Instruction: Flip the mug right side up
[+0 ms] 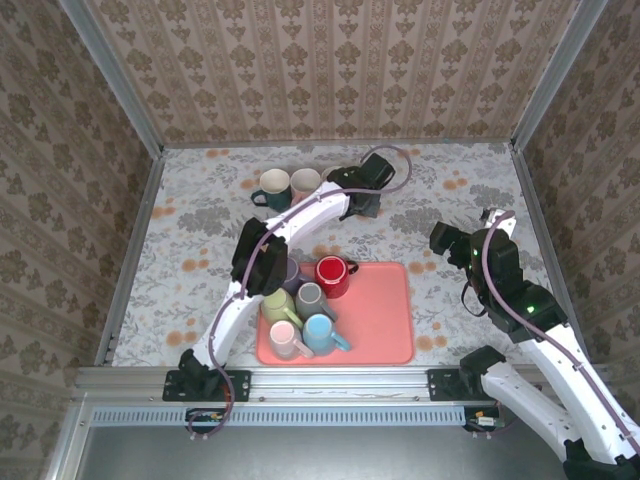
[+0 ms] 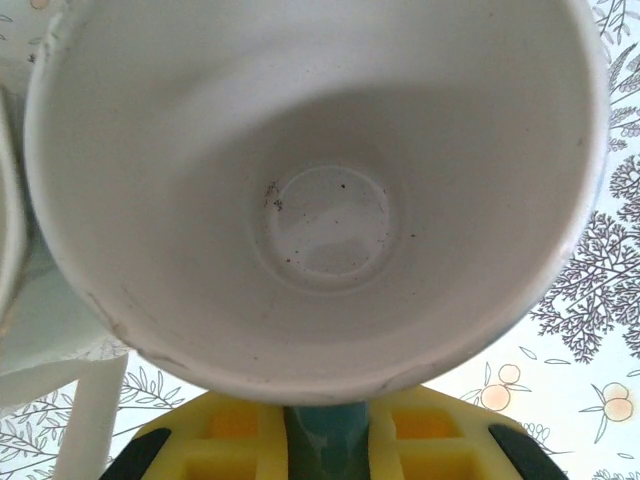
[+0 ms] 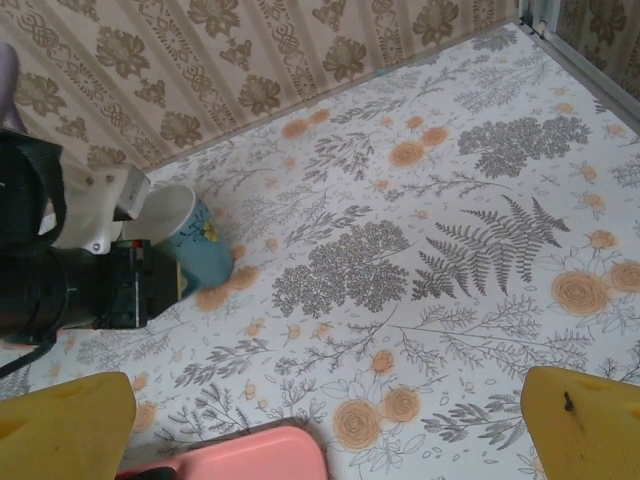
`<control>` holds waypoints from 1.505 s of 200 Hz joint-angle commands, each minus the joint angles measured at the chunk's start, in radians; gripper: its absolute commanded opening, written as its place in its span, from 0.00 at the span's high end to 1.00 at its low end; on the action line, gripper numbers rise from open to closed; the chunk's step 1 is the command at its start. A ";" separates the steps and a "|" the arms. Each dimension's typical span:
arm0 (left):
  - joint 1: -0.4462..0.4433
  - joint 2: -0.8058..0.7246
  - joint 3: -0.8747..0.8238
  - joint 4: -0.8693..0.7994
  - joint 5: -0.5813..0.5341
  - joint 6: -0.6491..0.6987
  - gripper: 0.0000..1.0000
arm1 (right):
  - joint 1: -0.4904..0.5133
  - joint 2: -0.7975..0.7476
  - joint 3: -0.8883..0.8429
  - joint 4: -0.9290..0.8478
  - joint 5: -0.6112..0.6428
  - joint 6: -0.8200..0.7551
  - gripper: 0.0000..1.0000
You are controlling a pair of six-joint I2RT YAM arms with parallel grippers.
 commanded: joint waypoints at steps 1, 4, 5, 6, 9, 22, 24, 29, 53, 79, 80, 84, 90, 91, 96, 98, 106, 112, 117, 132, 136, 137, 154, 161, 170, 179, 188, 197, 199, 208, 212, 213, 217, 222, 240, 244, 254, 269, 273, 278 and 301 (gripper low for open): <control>0.010 0.009 0.049 0.033 -0.015 -0.024 0.92 | -0.005 -0.006 -0.011 0.030 -0.016 -0.016 0.00; 0.012 0.010 0.049 0.031 -0.018 -0.025 0.91 | -0.004 -0.006 -0.011 0.030 -0.018 -0.017 0.00; 0.012 0.011 0.050 0.031 -0.019 -0.025 0.91 | -0.004 -0.006 -0.011 0.030 -0.018 -0.017 0.00; 0.012 0.012 0.050 0.031 -0.019 -0.025 0.90 | -0.005 -0.006 -0.011 0.030 -0.019 -0.017 0.00; 0.011 0.012 0.050 0.029 -0.021 -0.024 0.89 | -0.004 -0.006 -0.011 0.031 -0.020 -0.016 0.00; 0.014 0.013 0.049 0.019 -0.034 -0.027 0.81 | -0.004 -0.006 -0.011 0.032 -0.024 -0.018 0.00; 0.013 0.013 0.049 0.018 -0.037 -0.028 0.80 | -0.004 -0.006 -0.011 0.031 -0.024 -0.018 0.00; 0.013 0.012 0.045 0.014 -0.041 -0.031 0.78 | -0.004 -0.006 -0.011 0.033 -0.026 -0.020 0.00; 0.010 -0.016 0.011 0.024 -0.039 -0.029 0.63 | -0.005 -0.006 -0.008 0.037 -0.035 -0.027 0.00; -0.004 -0.096 -0.092 0.088 -0.029 -0.019 0.53 | -0.004 -0.006 0.010 0.022 -0.043 -0.034 0.00; -0.004 -0.100 -0.096 0.092 -0.028 -0.018 0.53 | -0.003 -0.005 0.011 0.021 -0.043 -0.033 0.00; -0.007 -0.116 -0.116 0.107 -0.024 -0.017 0.52 | -0.004 -0.006 0.014 0.016 -0.044 -0.034 0.00; -0.011 -0.139 -0.144 0.126 -0.016 -0.014 0.51 | -0.004 -0.006 0.020 0.011 -0.048 -0.034 0.00; -0.012 -0.143 -0.148 0.128 -0.015 -0.013 0.51 | -0.005 -0.006 0.021 0.010 -0.049 -0.034 0.00; -0.015 -0.162 -0.168 0.141 -0.011 -0.009 0.50 | -0.004 -0.006 0.026 0.006 -0.053 -0.035 0.00; -0.018 -0.170 -0.175 0.146 -0.008 -0.007 0.50 | -0.004 -0.006 0.027 0.005 -0.057 -0.035 0.00; -0.025 -0.199 -0.202 0.157 -0.004 0.000 0.50 | -0.005 -0.008 0.033 0.000 -0.072 -0.039 0.00; -0.030 -0.223 -0.221 0.165 0.001 0.006 0.50 | -0.005 -0.006 0.039 0.000 -0.088 -0.048 0.00; -0.034 -0.243 -0.240 0.173 0.006 0.012 0.50 | -0.005 -0.006 0.046 -0.002 -0.104 -0.057 0.00; -0.044 -0.326 -0.306 0.204 0.027 0.025 0.50 | -0.005 0.000 0.062 -0.004 -0.170 -0.091 0.00; -0.047 -0.347 -0.324 0.211 0.033 0.028 0.50 | -0.004 0.004 0.065 -0.003 -0.201 -0.107 0.00; -0.049 -0.354 -0.331 0.213 0.035 0.029 0.50 | -0.003 0.004 0.066 -0.001 -0.211 -0.112 0.00; -0.054 -0.467 -0.427 0.242 0.059 0.040 0.51 | -0.004 0.027 0.086 0.000 -0.340 -0.167 0.00; -0.054 -0.518 -0.473 0.255 0.074 0.047 0.51 | -0.005 0.039 0.094 0.002 -0.393 -0.190 0.02; -0.053 -0.583 -0.531 0.264 0.088 0.056 0.51 | -0.002 0.055 0.104 0.006 -0.459 -0.220 0.04; -0.052 -0.652 -0.589 0.264 0.101 0.068 0.51 | -0.002 0.069 0.108 0.012 -0.518 -0.250 0.06; -0.050 -0.724 -0.650 0.263 0.116 0.089 0.51 | 0.002 0.083 0.114 0.012 -0.567 -0.276 0.07; -0.047 -0.796 -0.716 0.255 0.116 0.101 0.51 | 0.011 0.098 0.114 0.014 -0.623 -0.305 0.08; -0.046 -0.813 -0.732 0.252 0.117 0.103 0.51 | 0.013 0.102 0.114 0.015 -0.637 -0.313 0.08; -0.032 -0.885 -0.797 0.239 0.133 0.111 0.51 | 0.033 0.121 0.119 0.008 -0.681 -0.342 0.09; -0.021 -0.916 -0.824 0.232 0.141 0.110 0.51 | 0.046 0.129 0.124 -0.001 -0.690 -0.353 0.09; -0.018 -0.924 -0.830 0.229 0.143 0.110 0.51 | 0.051 0.131 0.125 -0.002 -0.692 -0.356 0.09; -0.006 -0.955 -0.857 0.219 0.151 0.105 0.51 | 0.065 0.141 0.131 -0.010 -0.695 -0.368 0.09; 0.011 -0.988 -0.893 0.208 0.162 0.100 0.51 | 0.087 0.156 0.137 -0.020 -0.695 -0.385 0.10; 0.091 -1.130 -1.010 0.184 0.220 0.089 0.51 | 0.195 0.209 0.163 -0.050 -0.664 -0.453 0.10; 0.111 -1.159 -1.035 0.177 0.229 0.090 0.51 | 0.221 0.222 0.169 -0.055 -0.659 -0.467 0.10; 0.153 -1.225 -1.082 0.162 0.245 0.089 0.51 | 0.279 0.259 0.187 -0.067 -0.653 -0.494 0.10; 0.222 -1.306 -1.145 0.137 0.259 0.098 0.51 | 0.360 0.323 0.208 -0.078 -0.658 -0.535 0.10; 0.240 -1.324 -1.159 0.130 0.265 0.101 0.51 | 0.382 0.340 0.213 -0.079 -0.654 -0.550 0.11; 0.258 -1.347 -1.174 0.124 0.274 0.105 0.51 | 0.409 0.360 0.219 -0.083 -0.651 -0.573 0.11; 0.314 -1.434 -1.236 0.107 0.282 0.137 0.51 | 0.541 0.457 0.242 -0.108 -0.597 -0.696 0.11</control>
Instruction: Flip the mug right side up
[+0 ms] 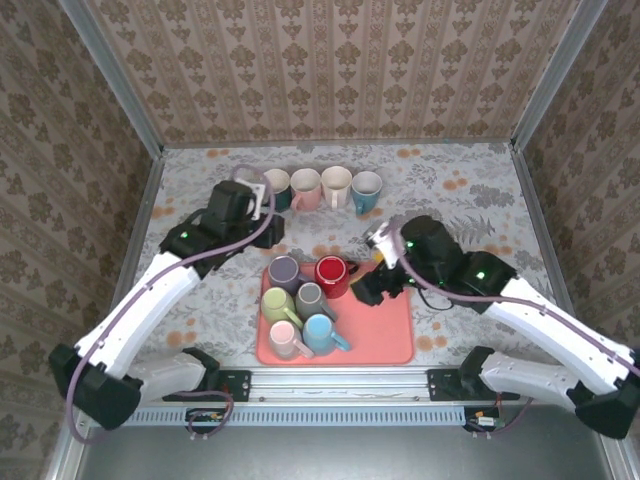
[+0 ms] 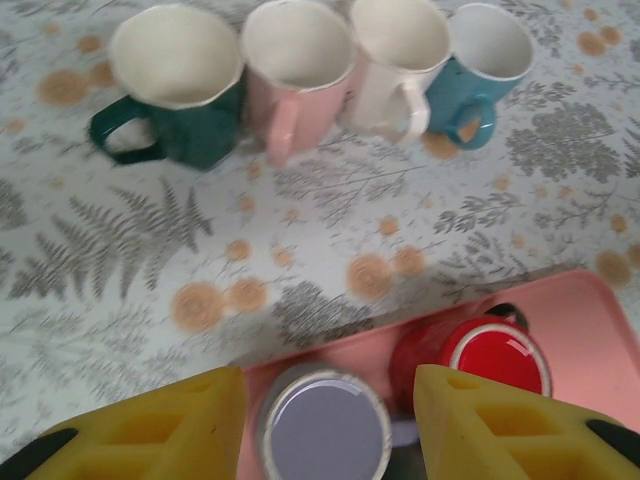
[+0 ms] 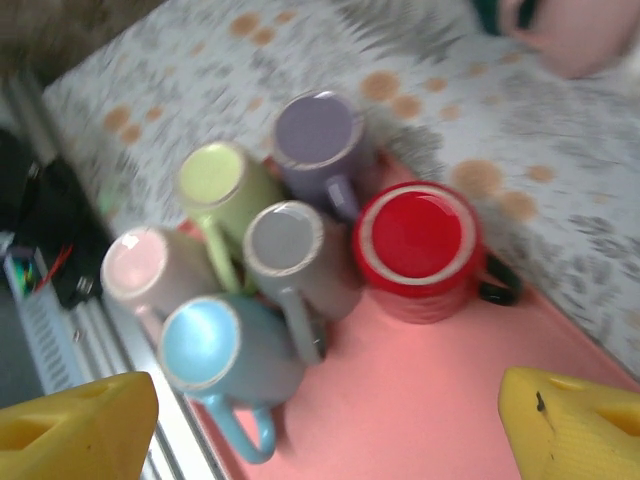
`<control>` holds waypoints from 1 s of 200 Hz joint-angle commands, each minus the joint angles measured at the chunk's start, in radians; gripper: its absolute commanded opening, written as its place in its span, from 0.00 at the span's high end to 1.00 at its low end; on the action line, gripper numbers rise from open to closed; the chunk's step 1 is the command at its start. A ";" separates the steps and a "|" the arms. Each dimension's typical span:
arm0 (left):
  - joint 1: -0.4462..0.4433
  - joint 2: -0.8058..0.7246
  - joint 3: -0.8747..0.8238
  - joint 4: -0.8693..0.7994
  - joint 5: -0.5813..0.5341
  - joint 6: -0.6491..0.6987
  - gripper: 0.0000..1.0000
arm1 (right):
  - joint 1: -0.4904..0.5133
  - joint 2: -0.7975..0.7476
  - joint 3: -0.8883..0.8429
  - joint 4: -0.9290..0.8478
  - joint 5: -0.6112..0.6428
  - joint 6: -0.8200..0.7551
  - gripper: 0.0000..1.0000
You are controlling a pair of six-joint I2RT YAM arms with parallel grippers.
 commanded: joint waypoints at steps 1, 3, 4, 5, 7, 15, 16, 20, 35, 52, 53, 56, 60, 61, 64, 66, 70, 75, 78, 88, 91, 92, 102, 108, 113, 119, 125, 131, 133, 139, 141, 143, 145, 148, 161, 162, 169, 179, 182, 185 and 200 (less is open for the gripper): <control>0.041 -0.078 -0.049 -0.045 0.048 0.051 0.51 | 0.113 0.080 0.046 -0.071 0.034 -0.170 0.11; 0.044 -0.084 -0.054 -0.047 0.047 0.056 0.51 | 0.121 0.091 0.051 -0.075 0.038 -0.179 0.11; 0.044 -0.087 -0.057 -0.048 0.047 0.059 0.50 | 0.125 0.096 0.053 -0.078 0.039 -0.182 0.11; 0.046 -0.090 -0.058 -0.048 0.047 0.061 0.50 | 0.129 0.101 0.057 -0.080 0.041 -0.184 0.11; 0.048 -0.096 -0.062 -0.050 0.047 0.066 0.50 | 0.136 0.112 0.062 -0.086 0.042 -0.190 0.11; 0.055 -0.121 -0.080 -0.050 0.039 0.083 0.50 | 0.156 0.151 0.086 -0.105 0.044 -0.198 0.11; 0.055 -0.123 -0.083 -0.050 0.038 0.084 0.50 | 0.159 0.155 0.089 -0.107 0.044 -0.199 0.11; 0.058 -0.133 -0.094 -0.050 0.031 0.089 0.50 | 0.167 0.177 0.100 -0.113 0.045 -0.200 0.11; 0.068 -0.165 -0.134 -0.031 0.011 0.095 0.50 | 0.199 0.229 0.126 -0.125 0.043 -0.206 0.10; 0.071 -0.184 -0.168 -0.004 0.010 0.086 0.50 | 0.229 0.268 0.135 -0.124 0.053 -0.214 0.10; 0.071 -0.185 -0.169 -0.002 0.010 0.085 0.50 | 0.231 0.270 0.136 -0.123 0.055 -0.214 0.10; 0.071 -0.187 -0.171 0.002 0.008 0.082 0.50 | 0.234 0.276 0.138 -0.124 0.060 -0.214 0.10; 0.072 -0.189 -0.176 0.008 0.005 0.078 0.50 | 0.238 0.284 0.142 -0.124 0.067 -0.212 0.09; 0.073 -0.189 -0.177 0.009 0.005 0.076 0.50 | 0.239 0.287 0.143 -0.123 0.068 -0.211 0.09; 0.072 -0.190 -0.178 0.013 0.004 0.074 0.50 | 0.242 0.293 0.146 -0.123 0.071 -0.208 0.09; 0.073 -0.190 -0.179 0.015 0.004 0.073 0.50 | 0.242 0.295 0.147 -0.122 0.073 -0.207 0.09; 0.074 -0.190 -0.180 0.019 0.003 0.069 0.50 | 0.245 0.303 0.150 -0.120 0.075 -0.203 0.09; 0.077 -0.191 -0.178 0.023 0.003 0.064 0.50 | 0.248 0.311 0.153 -0.119 0.076 -0.199 0.09; 0.080 -0.191 -0.176 0.025 0.003 0.060 0.50 | 0.250 0.316 0.154 -0.118 0.077 -0.195 0.09; 0.082 -0.192 -0.169 0.032 0.003 0.055 0.50 | 0.256 0.333 0.160 -0.115 0.074 -0.184 0.09; 0.084 -0.192 -0.168 0.034 0.003 0.052 0.50 | 0.258 0.339 0.163 -0.116 0.071 -0.183 0.09; 0.084 -0.192 -0.167 0.035 0.003 0.052 0.50 | 0.259 0.340 0.164 -0.117 0.071 -0.182 0.09; 0.086 -0.195 -0.167 0.043 0.003 0.051 0.50 | 0.268 0.366 0.173 -0.123 0.073 -0.176 0.09; 0.088 -0.197 -0.172 0.052 0.003 0.056 0.50 | 0.274 0.382 0.178 -0.126 0.082 -0.174 0.09; 0.089 -0.201 -0.178 0.056 -0.001 0.060 0.50 | 0.280 0.396 0.185 -0.134 0.095 -0.172 0.09; 0.091 -0.205 -0.189 0.060 -0.008 0.062 0.50 | 0.286 0.410 0.194 -0.143 0.110 -0.168 0.09; 0.095 -0.211 -0.203 0.063 -0.011 0.063 0.50 | 0.292 0.427 0.206 -0.156 0.124 -0.165 0.09; 0.094 -0.219 -0.213 0.065 -0.010 0.064 0.50 | 0.297 0.443 0.219 -0.170 0.139 -0.163 0.08; 0.094 -0.220 -0.216 0.065 -0.008 0.064 0.50 | 0.301 0.449 0.224 -0.175 0.144 -0.164 0.08; 0.094 -0.227 -0.222 0.065 -0.007 0.067 0.50 | 0.307 0.462 0.236 -0.188 0.155 -0.165 0.07; 0.094 -0.230 -0.223 0.064 -0.007 0.069 0.50 | 0.309 0.464 0.239 -0.191 0.159 -0.168 0.07; 0.095 -0.233 -0.223 0.064 -0.008 0.070 0.50 | 0.311 0.469 0.242 -0.195 0.162 -0.170 0.07; 0.095 -0.235 -0.224 0.063 -0.009 0.070 0.50 | 0.313 0.473 0.244 -0.198 0.164 -0.172 0.06; 0.095 -0.239 -0.226 0.063 -0.011 0.071 0.50 | 0.315 0.477 0.248 -0.201 0.169 -0.174 0.06; 0.094 -0.257 -0.234 0.065 -0.022 0.075 0.50 | 0.321 0.492 0.258 -0.209 0.183 -0.180 0.05; 0.094 -0.258 -0.234 0.065 -0.024 0.075 0.50 | 0.321 0.493 0.259 -0.210 0.183 -0.180 0.05; 0.095 -0.264 -0.235 0.064 -0.028 0.075 0.50 | 0.321 0.499 0.266 -0.214 0.179 -0.180 0.05; 0.095 -0.267 -0.235 0.064 -0.030 0.075 0.50 | 0.321 0.510 0.275 -0.219 0.173 -0.182 0.05; 0.095 -0.267 -0.236 0.065 -0.031 0.074 0.50 | 0.321 0.514 0.279 -0.222 0.171 -0.180 0.05; 0.094 -0.267 -0.236 0.064 -0.029 0.074 0.50 | 0.321 0.517 0.283 -0.226 0.170 -0.179 0.05; 0.094 -0.268 -0.236 0.062 -0.029 0.075 0.50 | 0.321 0.536 0.302 -0.242 0.162 -0.171 0.04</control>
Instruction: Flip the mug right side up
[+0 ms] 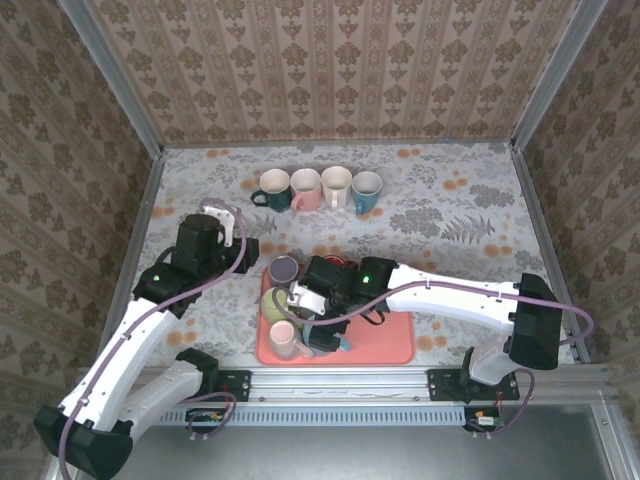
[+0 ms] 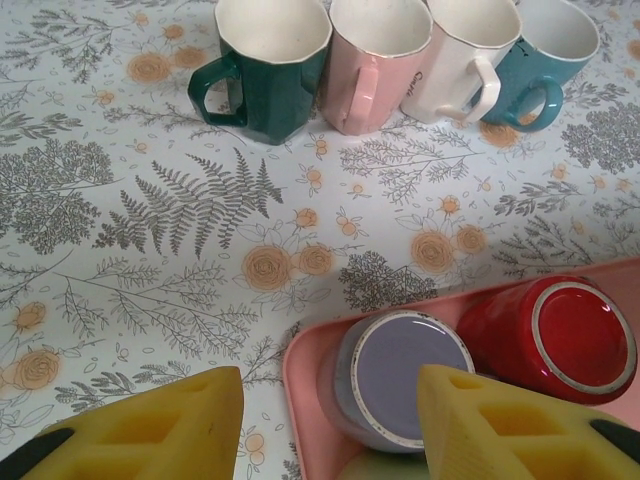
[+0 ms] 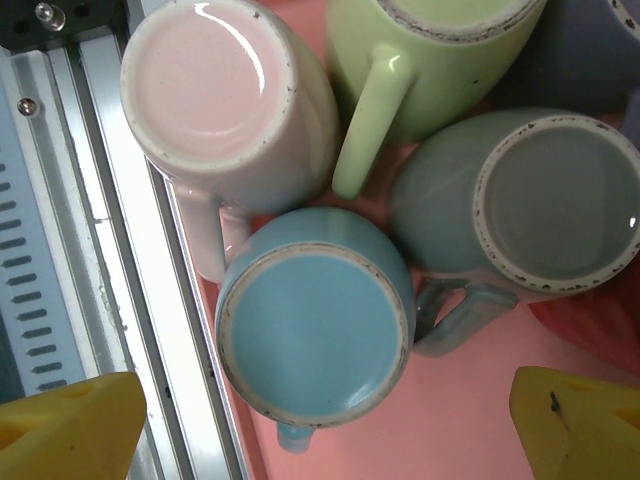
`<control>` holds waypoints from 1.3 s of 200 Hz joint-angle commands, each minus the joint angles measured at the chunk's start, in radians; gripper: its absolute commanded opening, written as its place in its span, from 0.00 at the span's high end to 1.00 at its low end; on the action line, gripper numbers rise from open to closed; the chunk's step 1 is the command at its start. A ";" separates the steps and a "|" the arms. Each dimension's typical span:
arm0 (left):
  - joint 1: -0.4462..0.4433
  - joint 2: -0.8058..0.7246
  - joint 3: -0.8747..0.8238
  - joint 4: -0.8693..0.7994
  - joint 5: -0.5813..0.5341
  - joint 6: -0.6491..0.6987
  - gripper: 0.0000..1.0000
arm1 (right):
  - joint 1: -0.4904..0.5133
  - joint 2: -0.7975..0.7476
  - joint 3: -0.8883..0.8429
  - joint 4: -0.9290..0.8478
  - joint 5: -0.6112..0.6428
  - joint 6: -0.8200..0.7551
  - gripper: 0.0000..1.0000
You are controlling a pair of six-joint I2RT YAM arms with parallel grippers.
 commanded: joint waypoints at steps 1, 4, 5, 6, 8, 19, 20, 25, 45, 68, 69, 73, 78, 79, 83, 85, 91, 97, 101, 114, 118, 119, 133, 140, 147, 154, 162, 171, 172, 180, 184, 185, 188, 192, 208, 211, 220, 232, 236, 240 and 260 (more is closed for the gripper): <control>0.009 -0.015 -0.008 0.015 -0.016 0.019 0.50 | 0.005 0.030 0.051 -0.061 0.021 0.006 0.04; 0.008 -0.016 -0.009 0.014 -0.016 0.019 0.50 | 0.004 0.033 0.055 -0.064 0.021 0.007 0.04; 0.008 -0.016 -0.009 0.014 -0.016 0.019 0.50 | 0.004 0.033 0.056 -0.066 0.021 0.007 0.04; 0.008 -0.016 -0.010 0.015 -0.017 0.019 0.50 | 0.006 0.034 0.057 -0.066 0.022 0.008 0.04; 0.008 -0.016 -0.009 0.014 -0.018 0.019 0.50 | 0.004 0.036 0.058 -0.068 0.021 0.010 0.03; 0.008 -0.020 -0.010 0.015 -0.021 0.020 0.50 | 0.004 0.045 0.067 -0.074 0.028 0.017 0.02; 0.008 -0.020 -0.010 0.015 -0.022 0.020 0.50 | 0.005 0.046 0.067 -0.075 0.029 0.017 0.02; 0.007 -0.021 -0.011 0.015 -0.022 0.022 0.50 | 0.005 0.047 0.069 -0.076 0.034 0.022 0.00; 0.006 -0.020 -0.013 0.020 -0.010 0.025 0.52 | 0.006 0.051 0.074 -0.078 0.022 0.030 0.00; 0.005 -0.021 -0.014 0.020 -0.011 0.026 0.52 | 0.005 0.062 0.080 -0.079 -0.005 0.041 0.00; 0.005 -0.021 -0.014 0.020 -0.011 0.026 0.52 | 0.005 0.063 0.080 -0.078 -0.006 0.042 0.00; 0.005 -0.022 -0.014 0.020 -0.012 0.026 0.52 | 0.005 0.066 0.083 -0.078 -0.006 0.045 0.00; 0.005 -0.021 -0.014 0.021 -0.011 0.026 0.52 | 0.005 0.073 0.087 -0.079 -0.008 0.046 0.00; 0.005 -0.022 -0.014 0.020 -0.012 0.026 0.52 | 0.005 0.074 0.087 -0.079 -0.008 0.047 0.00; 0.005 -0.022 -0.014 0.021 -0.011 0.027 0.52 | 0.005 0.079 0.089 -0.082 -0.011 0.047 0.00; 0.005 -0.022 -0.014 0.021 -0.011 0.028 0.52 | 0.005 0.081 0.089 -0.084 -0.012 0.047 0.00; 0.006 -0.023 -0.016 0.020 -0.011 0.027 0.52 | 0.005 0.089 0.094 -0.086 -0.015 0.049 0.00; 0.005 -0.021 -0.016 0.020 -0.012 0.028 0.52 | 0.005 0.096 0.095 -0.088 -0.015 0.050 0.00; 0.005 -0.021 -0.016 0.020 -0.013 0.028 0.52 | 0.006 0.103 0.098 -0.091 -0.010 0.051 0.00; 0.003 -0.021 -0.015 0.020 -0.015 0.028 0.52 | 0.005 0.118 0.103 -0.097 0.018 0.056 0.00; 0.004 -0.021 -0.016 0.020 -0.015 0.028 0.52 | 0.005 0.121 0.103 -0.098 0.030 0.056 0.00; 0.004 -0.022 -0.016 0.020 -0.014 0.028 0.52 | 0.005 0.122 0.103 -0.099 0.033 0.056 0.00; 0.003 -0.022 -0.018 0.019 -0.016 0.028 0.52 | 0.005 0.130 0.103 -0.103 0.061 0.059 0.00; 0.004 -0.021 -0.018 0.020 -0.016 0.029 0.52 | 0.005 0.136 0.105 -0.108 0.062 0.059 0.01; 0.003 -0.021 -0.018 0.020 -0.016 0.030 0.52 | 0.005 0.141 0.106 -0.111 0.060 0.062 0.01; 0.003 -0.021 -0.018 0.019 -0.016 0.030 0.52 | 0.005 0.148 0.109 -0.116 0.057 0.068 0.02; 0.003 -0.022 -0.018 0.021 -0.015 0.030 0.52 | 0.005 0.157 0.111 -0.124 0.054 0.074 0.03; 0.002 -0.020 -0.018 0.021 -0.014 0.030 0.52 | 0.006 0.165 0.112 -0.128 0.050 0.080 0.04; 0.002 -0.020 -0.018 0.021 -0.013 0.030 0.52 | 0.006 0.166 0.111 -0.130 0.050 0.080 0.04; 0.002 -0.020 -0.018 0.022 -0.014 0.030 0.52 | 0.005 0.174 0.110 -0.133 0.043 0.085 0.05; 0.002 -0.021 -0.018 0.021 -0.015 0.030 0.52 | 0.005 0.176 0.111 -0.134 0.042 0.088 0.05; 0.002 -0.020 -0.018 0.021 -0.015 0.030 0.52 | 0.005 0.178 0.111 -0.134 0.041 0.089 0.05; 0.002 -0.021 -0.018 0.021 -0.016 0.030 0.52 | 0.007 0.181 0.111 -0.135 0.038 0.091 0.05; 0.002 -0.021 -0.018 0.021 -0.015 0.029 0.52 | 0.006 0.184 0.111 -0.135 0.035 0.094 0.05; 0.003 -0.018 -0.019 0.023 -0.015 0.028 0.52 | 0.007 0.204 0.113 -0.140 0.022 0.101 0.05; 0.002 -0.019 -0.019 0.023 -0.015 0.028 0.52 | 0.008 0.206 0.115 -0.139 0.022 0.101 0.05; 0.002 -0.018 -0.018 0.023 -0.014 0.028 0.52 | 0.009 0.218 0.119 -0.142 0.023 0.102 0.05; 0.002 -0.015 -0.019 0.023 -0.014 0.028 0.52 | 0.009 0.229 0.125 -0.143 0.026 0.104 0.05; 0.002 -0.015 -0.020 0.023 -0.014 0.028 0.52 | 0.009 0.234 0.128 -0.142 0.028 0.104 0.05; 0.002 -0.015 -0.020 0.022 -0.014 0.028 0.52 | 0.009 0.237 0.131 -0.142 0.028 0.105 0.05; 0.002 -0.013 -0.020 0.023 -0.015 0.026 0.52 | 0.009 0.262 0.141 -0.145 0.036 0.105 0.05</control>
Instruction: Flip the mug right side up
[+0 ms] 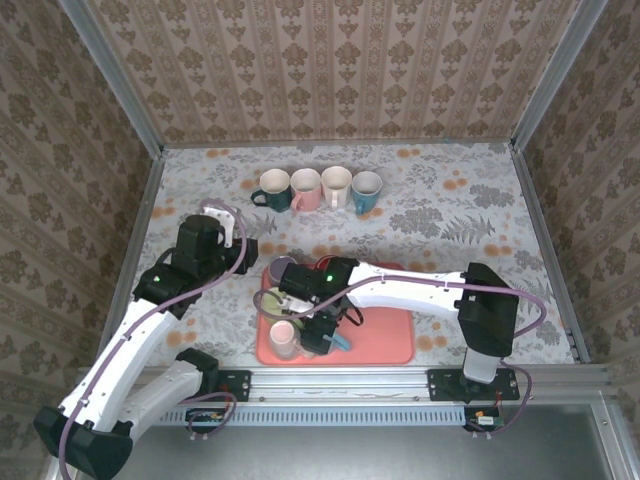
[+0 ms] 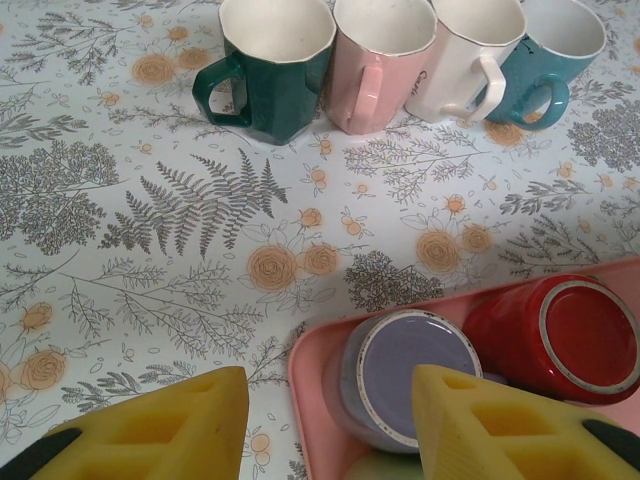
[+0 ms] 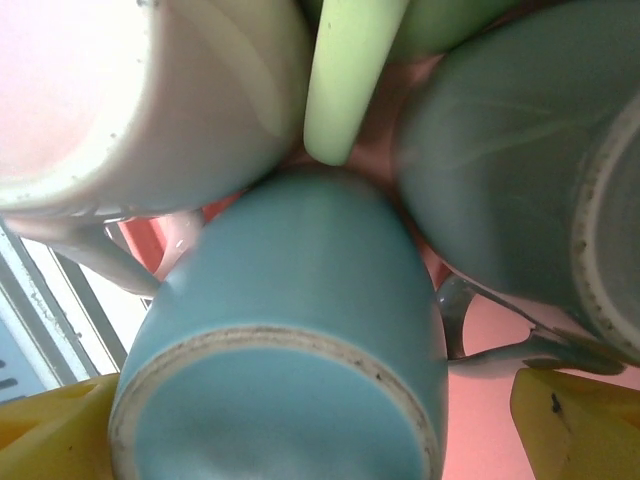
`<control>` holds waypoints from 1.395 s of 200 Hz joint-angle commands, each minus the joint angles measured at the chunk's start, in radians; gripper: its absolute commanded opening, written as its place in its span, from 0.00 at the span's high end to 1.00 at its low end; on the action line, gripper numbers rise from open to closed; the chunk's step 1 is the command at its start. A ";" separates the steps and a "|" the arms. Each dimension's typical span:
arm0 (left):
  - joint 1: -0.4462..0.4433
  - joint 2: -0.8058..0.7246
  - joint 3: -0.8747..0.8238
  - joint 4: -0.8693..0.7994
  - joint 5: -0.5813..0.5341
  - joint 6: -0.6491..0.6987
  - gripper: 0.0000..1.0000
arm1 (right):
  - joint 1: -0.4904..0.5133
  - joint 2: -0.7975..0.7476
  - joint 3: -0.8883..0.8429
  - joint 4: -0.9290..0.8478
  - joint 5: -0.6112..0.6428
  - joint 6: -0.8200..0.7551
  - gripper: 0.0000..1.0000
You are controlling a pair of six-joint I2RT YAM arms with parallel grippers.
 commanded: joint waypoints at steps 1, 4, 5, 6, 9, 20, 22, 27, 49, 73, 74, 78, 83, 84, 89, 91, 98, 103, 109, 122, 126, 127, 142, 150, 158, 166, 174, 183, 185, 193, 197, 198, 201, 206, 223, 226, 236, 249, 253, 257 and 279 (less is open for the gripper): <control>0.002 -0.011 -0.011 0.020 -0.008 0.018 0.52 | 0.005 0.036 0.035 -0.035 0.014 0.019 0.05; 0.002 -0.011 -0.009 0.020 -0.008 0.018 0.52 | 0.005 0.039 0.035 -0.035 0.016 0.018 0.05; 0.002 -0.010 -0.009 0.020 -0.008 0.018 0.52 | 0.005 0.040 0.035 -0.034 0.017 0.018 0.05; 0.002 -0.009 -0.009 0.020 -0.007 0.019 0.52 | 0.005 0.042 0.036 -0.034 0.018 0.019 0.05; 0.002 -0.009 -0.009 0.020 -0.008 0.018 0.52 | 0.005 0.044 0.037 -0.033 0.018 0.018 0.05; 0.002 -0.010 -0.009 0.020 -0.009 0.018 0.52 | 0.005 0.058 0.041 -0.035 0.015 0.020 0.05; 0.002 -0.009 -0.009 0.020 -0.009 0.018 0.52 | 0.005 0.061 0.042 -0.036 0.014 0.020 0.05; 0.002 -0.009 -0.009 0.020 -0.010 0.018 0.52 | 0.005 0.069 0.045 -0.036 0.010 0.021 0.05; 0.002 -0.009 -0.009 0.019 -0.013 0.018 0.52 | 0.005 0.089 0.042 -0.033 0.005 0.028 0.07; 0.002 -0.011 -0.009 0.018 -0.016 0.018 0.52 | 0.005 0.100 0.039 -0.035 -0.001 0.038 0.11; 0.002 -0.011 -0.008 0.018 -0.016 0.018 0.52 | 0.005 0.100 0.039 -0.035 -0.001 0.039 0.11; 0.002 -0.011 -0.009 0.018 -0.016 0.018 0.52 | 0.005 0.099 0.036 -0.035 -0.001 0.040 0.12; 0.002 -0.012 -0.009 0.018 -0.017 0.018 0.52 | 0.005 0.098 0.036 -0.037 0.000 0.042 0.14; 0.002 -0.011 -0.009 0.018 -0.017 0.018 0.52 | 0.005 0.097 0.036 -0.038 0.001 0.042 0.15; 0.002 -0.011 -0.009 0.018 -0.017 0.018 0.52 | 0.005 0.096 0.035 -0.040 0.002 0.044 0.17; 0.002 -0.010 -0.009 0.018 -0.016 0.018 0.52 | 0.004 0.096 0.035 -0.042 0.003 0.044 0.17; 0.002 -0.012 -0.008 0.018 -0.017 0.018 0.52 | 0.005 0.091 0.034 -0.046 0.005 0.045 0.19; 0.002 -0.010 -0.009 0.018 -0.017 0.018 0.52 | 0.005 0.087 0.031 -0.050 0.006 0.045 0.21; 0.002 -0.011 -0.008 0.019 -0.017 0.018 0.52 | 0.005 0.082 0.029 -0.051 0.008 0.047 0.23; 0.002 -0.010 -0.008 0.018 -0.017 0.018 0.52 | 0.003 0.066 0.026 -0.057 0.022 0.049 0.27; 0.001 -0.011 -0.009 0.019 -0.016 0.017 0.52 | 0.003 0.061 0.026 -0.059 0.026 0.050 0.29; 0.001 -0.012 -0.010 0.019 -0.017 0.018 0.52 | 0.003 0.059 0.024 -0.059 0.027 0.051 0.29; 0.001 -0.011 -0.009 0.019 -0.017 0.017 0.52 | -0.001 0.039 0.018 -0.064 0.039 0.055 0.33; 0.001 -0.012 -0.010 0.018 -0.018 0.017 0.52 | -0.006 0.030 0.011 -0.064 0.043 0.061 0.36; 0.000 -0.011 -0.010 0.018 -0.018 0.018 0.52 | -0.014 0.021 0.004 -0.064 0.043 0.068 0.37; 0.001 -0.011 -0.010 0.018 -0.018 0.017 0.52 | -0.022 0.013 -0.004 -0.065 0.041 0.075 0.37; 0.001 -0.011 -0.011 0.018 -0.019 0.017 0.52 | -0.027 0.007 -0.012 -0.064 0.041 0.080 0.37; 0.001 -0.009 -0.010 0.018 -0.018 0.018 0.52 | -0.033 0.000 -0.020 -0.067 0.039 0.086 0.37; 0.002 -0.009 -0.011 0.018 -0.018 0.017 0.52 | -0.034 0.000 -0.021 -0.067 0.038 0.088 0.37; 0.002 -0.007 -0.011 0.020 -0.018 0.018 0.52 | -0.038 -0.003 -0.026 -0.071 0.037 0.095 0.37; 0.002 -0.007 -0.010 0.020 -0.019 0.018 0.52 | -0.040 -0.004 -0.030 -0.072 0.035 0.097 0.37; 0.002 -0.006 -0.010 0.021 -0.018 0.017 0.52 | -0.040 -0.004 -0.030 -0.072 0.035 0.097 0.37; 0.002 -0.006 -0.011 0.022 -0.017 0.018 0.52 | -0.041 -0.004 -0.032 -0.072 0.034 0.098 0.37; 0.002 -0.004 -0.011 0.022 -0.016 0.016 0.52 | -0.042 -0.005 -0.037 -0.072 0.032 0.100 0.35; 0.002 0.004 -0.009 0.024 -0.011 0.016 0.52 | -0.045 0.002 -0.047 -0.066 0.029 0.103 0.28; 0.002 0.005 -0.009 0.023 -0.012 0.015 0.52 | -0.045 0.005 -0.048 -0.065 0.029 0.102 0.27; 0.003 0.006 -0.009 0.022 -0.009 0.015 0.52 | -0.043 0.012 -0.049 -0.061 0.029 0.104 0.23; 0.003 0.005 -0.009 0.022 -0.012 0.015 0.52 | -0.045 0.021 -0.050 -0.055 0.029 0.102 0.21; 0.003 0.003 -0.010 0.021 -0.012 0.015 0.52 | -0.044 0.022 -0.049 -0.053 0.030 0.102 0.21; 0.002 0.002 -0.011 0.022 -0.012 0.015 0.52 | -0.045 0.025 -0.049 -0.052 0.029 0.101 0.20; 0.002 0.005 -0.011 0.021 -0.011 0.016 0.52 | -0.044 0.039 -0.043 -0.052 0.029 0.098 0.19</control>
